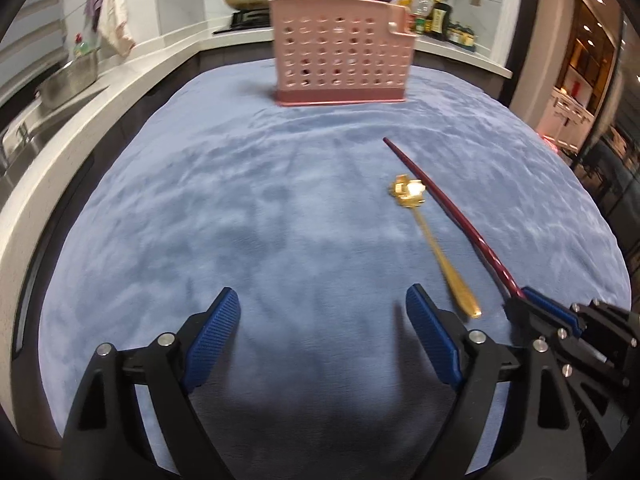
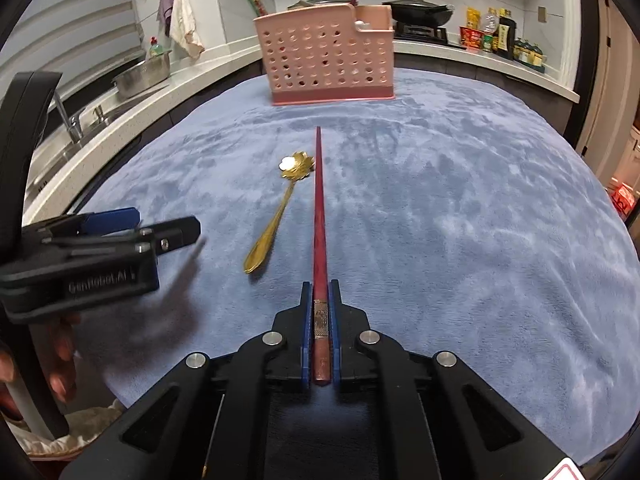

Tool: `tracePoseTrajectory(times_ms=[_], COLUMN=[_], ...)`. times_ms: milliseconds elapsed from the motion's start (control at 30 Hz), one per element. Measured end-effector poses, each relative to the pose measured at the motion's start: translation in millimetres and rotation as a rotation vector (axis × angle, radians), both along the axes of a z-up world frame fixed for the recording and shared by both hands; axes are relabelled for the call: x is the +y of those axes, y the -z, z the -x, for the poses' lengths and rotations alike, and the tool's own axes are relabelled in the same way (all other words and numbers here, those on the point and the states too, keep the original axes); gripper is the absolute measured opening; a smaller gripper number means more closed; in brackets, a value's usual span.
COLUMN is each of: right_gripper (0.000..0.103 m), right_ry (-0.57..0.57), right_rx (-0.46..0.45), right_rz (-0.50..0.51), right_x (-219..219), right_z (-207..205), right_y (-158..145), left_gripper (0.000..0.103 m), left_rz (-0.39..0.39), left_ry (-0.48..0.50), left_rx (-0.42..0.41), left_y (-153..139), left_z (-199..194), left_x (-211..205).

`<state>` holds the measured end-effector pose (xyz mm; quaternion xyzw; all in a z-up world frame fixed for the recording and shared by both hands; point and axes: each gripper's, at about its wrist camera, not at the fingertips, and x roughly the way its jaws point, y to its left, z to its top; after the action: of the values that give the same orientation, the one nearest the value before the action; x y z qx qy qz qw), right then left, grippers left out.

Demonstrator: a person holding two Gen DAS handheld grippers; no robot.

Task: Organize utensils
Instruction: 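Grasp the gold spoon with the left tool while the right tool grasps the last red chopstick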

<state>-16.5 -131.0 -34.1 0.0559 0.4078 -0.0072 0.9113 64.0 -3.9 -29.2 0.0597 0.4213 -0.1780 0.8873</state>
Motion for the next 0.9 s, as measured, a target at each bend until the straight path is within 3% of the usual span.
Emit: tracePoseTrajectory(times_ms=[467, 667, 767, 900], right_gripper=[0.007, 0.007, 0.007, 0.007], right_ry=[0.104, 0.111, 0.108, 0.102], right_rx=[-0.032, -0.011, -0.004, 0.000], right_rz=[-0.049, -0.073, -0.080, -0.085], right_x=[-43, -49, -49, -48], right_z=[-2, 0, 1, -1], right_y=[-12, -5, -2, 0], left_gripper=[0.084, 0.064, 0.047, 0.016], left_rz=[0.048, 0.020, 0.031, 0.058], left_ry=[0.132, 0.143, 0.147, 0.152], left_rx=[0.040, 0.046, 0.039, 0.039], left_y=[3, 12, 12, 10], left_z=[-5, -5, -4, -3], left_x=[-57, -63, -60, -51])
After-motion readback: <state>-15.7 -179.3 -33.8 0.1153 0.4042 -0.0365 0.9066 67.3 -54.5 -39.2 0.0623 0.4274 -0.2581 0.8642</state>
